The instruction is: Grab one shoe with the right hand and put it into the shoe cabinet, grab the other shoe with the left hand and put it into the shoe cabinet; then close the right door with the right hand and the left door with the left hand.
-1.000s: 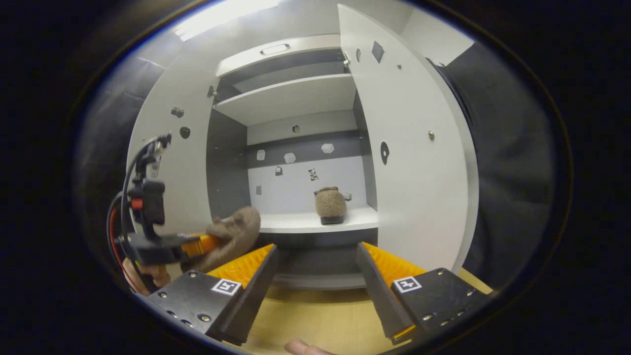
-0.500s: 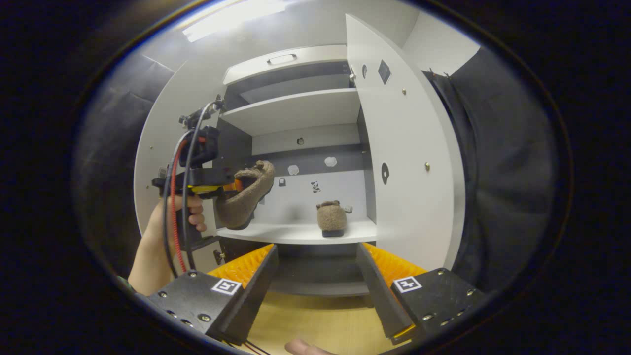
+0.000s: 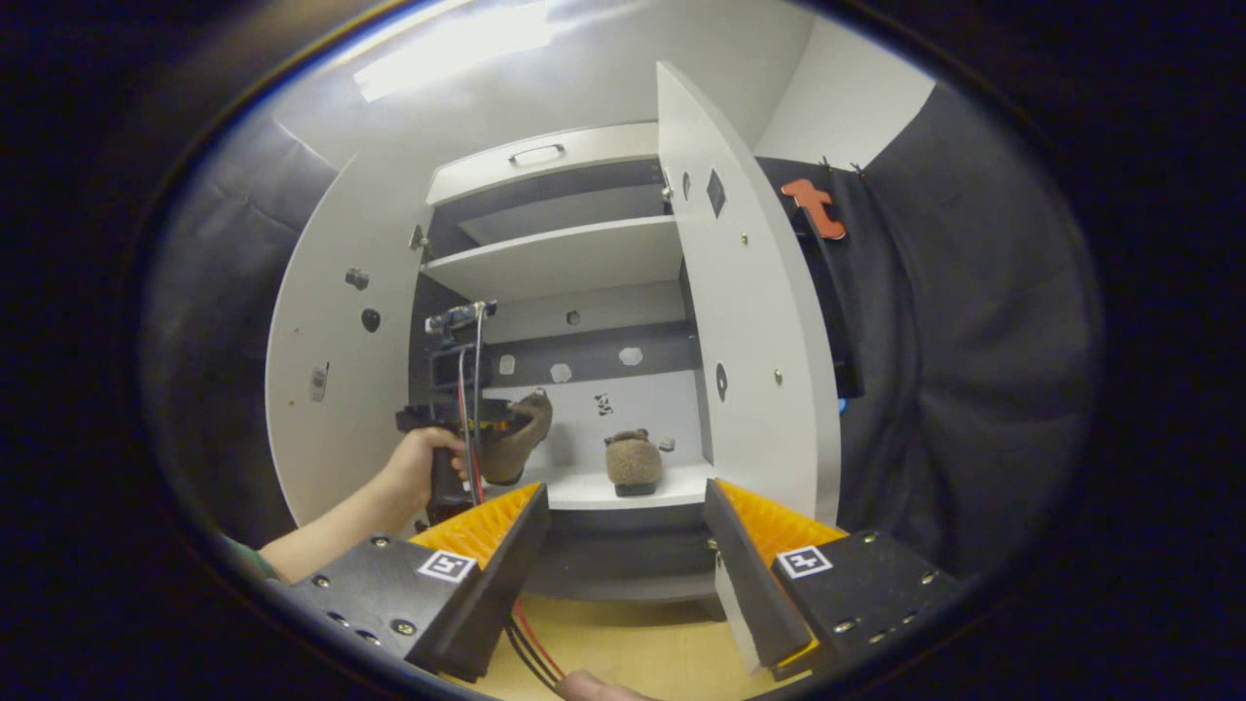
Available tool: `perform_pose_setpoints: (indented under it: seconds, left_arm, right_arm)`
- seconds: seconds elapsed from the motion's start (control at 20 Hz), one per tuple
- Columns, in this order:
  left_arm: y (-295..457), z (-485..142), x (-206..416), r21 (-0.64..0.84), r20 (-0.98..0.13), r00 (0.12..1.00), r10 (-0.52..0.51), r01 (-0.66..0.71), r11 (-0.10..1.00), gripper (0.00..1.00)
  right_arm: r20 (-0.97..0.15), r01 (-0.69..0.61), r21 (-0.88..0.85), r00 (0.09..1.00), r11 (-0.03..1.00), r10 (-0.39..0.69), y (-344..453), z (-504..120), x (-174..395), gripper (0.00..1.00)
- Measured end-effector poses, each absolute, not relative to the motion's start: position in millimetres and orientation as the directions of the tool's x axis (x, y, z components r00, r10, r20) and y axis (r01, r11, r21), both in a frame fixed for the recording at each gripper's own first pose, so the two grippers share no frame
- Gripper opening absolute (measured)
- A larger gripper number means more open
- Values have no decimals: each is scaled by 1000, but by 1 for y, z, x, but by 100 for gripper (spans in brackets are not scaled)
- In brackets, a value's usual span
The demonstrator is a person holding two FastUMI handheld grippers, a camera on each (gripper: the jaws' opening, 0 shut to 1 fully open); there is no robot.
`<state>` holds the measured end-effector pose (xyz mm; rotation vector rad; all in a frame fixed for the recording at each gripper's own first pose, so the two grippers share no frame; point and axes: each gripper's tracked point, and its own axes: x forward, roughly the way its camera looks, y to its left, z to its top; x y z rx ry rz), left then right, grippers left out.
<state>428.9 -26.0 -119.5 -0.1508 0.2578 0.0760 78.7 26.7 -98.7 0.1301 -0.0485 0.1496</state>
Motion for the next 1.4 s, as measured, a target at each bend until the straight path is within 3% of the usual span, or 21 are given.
perform_pose_setpoints:
  seconds: [0.2,0.25,0.3,0.35,0.55,0.6,0.85,1.05,1.4]
  left_arm:
    - [-24,-145,438,-135,-328,944,46,-95,986,4]
    - [-27,-148,437,-152,-336,941,36,-92,984,7]
    - [-25,-146,438,-149,-330,943,40,-94,984,19]
    - [-21,-143,438,-136,-324,945,45,-94,986,16]
    - [-2,-144,428,-29,-355,928,112,-131,991,82]
    - [-2,-142,423,-32,-354,929,104,-123,992,90]
    - [-25,-114,401,-101,-307,951,-34,3,995,97]
    - [-19,-87,362,-117,-271,962,-13,-19,993,97]
    - [-23,-42,248,-126,-170,982,-83,61,990,97]
  right_arm:
    - [70,-165,127,985,978,157,27,-99,77,96]
    - [69,-163,124,985,979,155,27,-100,78,96]
    - [72,-163,122,985,979,155,28,-100,77,96]
    - [78,-162,123,985,979,153,27,-100,76,94]
    - [92,-154,135,986,979,142,24,-103,72,96]
    - [91,-158,142,985,977,146,24,-103,70,96]
    - [94,-159,163,985,974,145,24,-103,57,96]
    - [88,-145,156,987,977,132,22,-105,38,96]
    - [78,-99,100,993,990,91,23,-114,-9,96]
